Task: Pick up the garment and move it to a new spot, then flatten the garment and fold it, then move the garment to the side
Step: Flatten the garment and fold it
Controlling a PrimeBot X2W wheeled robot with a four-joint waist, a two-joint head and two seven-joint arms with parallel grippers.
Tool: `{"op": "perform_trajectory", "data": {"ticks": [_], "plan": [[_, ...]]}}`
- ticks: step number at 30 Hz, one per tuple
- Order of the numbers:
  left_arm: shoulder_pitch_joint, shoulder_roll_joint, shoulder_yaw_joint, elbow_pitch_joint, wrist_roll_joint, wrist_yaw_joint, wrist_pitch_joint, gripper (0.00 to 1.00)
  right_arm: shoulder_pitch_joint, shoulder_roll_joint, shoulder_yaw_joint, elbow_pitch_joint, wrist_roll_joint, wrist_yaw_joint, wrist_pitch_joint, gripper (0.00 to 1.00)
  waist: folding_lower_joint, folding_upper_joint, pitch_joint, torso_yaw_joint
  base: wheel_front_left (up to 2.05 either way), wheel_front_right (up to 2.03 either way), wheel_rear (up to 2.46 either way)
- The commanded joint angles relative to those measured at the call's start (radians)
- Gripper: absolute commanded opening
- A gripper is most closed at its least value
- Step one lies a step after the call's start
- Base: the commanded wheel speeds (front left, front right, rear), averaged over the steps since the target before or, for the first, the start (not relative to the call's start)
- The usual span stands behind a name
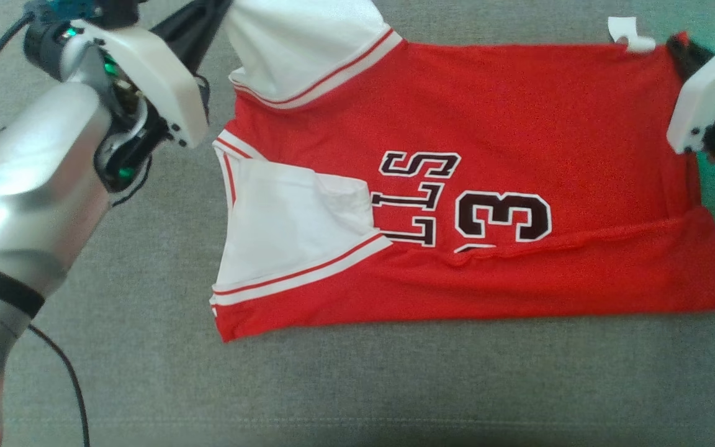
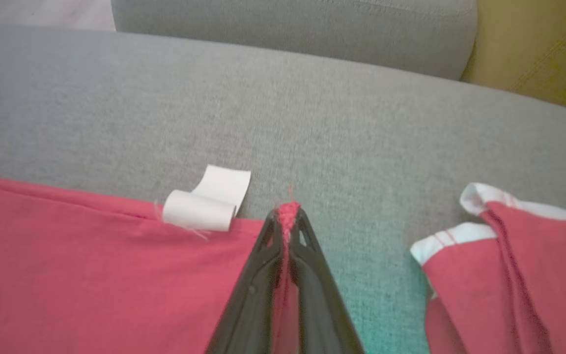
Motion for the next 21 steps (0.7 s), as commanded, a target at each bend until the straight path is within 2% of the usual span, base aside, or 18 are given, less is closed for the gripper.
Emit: {"op": "perform_trajectory", "data": {"ticks": [1,12,21], "plan": [[-0.066,0.044,0.044,0.008,0.013,0.003,-0.021,0.0,-0.043,-0.015,0.014,-0.027,0.014,-0.001,-0.028,0.0,0.0,0.0,0.001,-0.007,0.0,0.0,0.0],[-0.231,0.047,0.071,0.126,0.078,0.004,-0.088,0.0,-0.2,0.016,0.04,-0.028,0.061,-0.001,-0.178,0.0,0.0,0.0,0.039,-0.048,0.0,0.0,0.0],[-0.365,0.025,0.145,0.189,0.138,0.021,-0.118,0.0,-0.335,0.031,0.049,0.025,0.065,-0.001,-0.371,0.0,0.0,0.0,0.085,-0.061,0.0,0.0,0.0]]}}
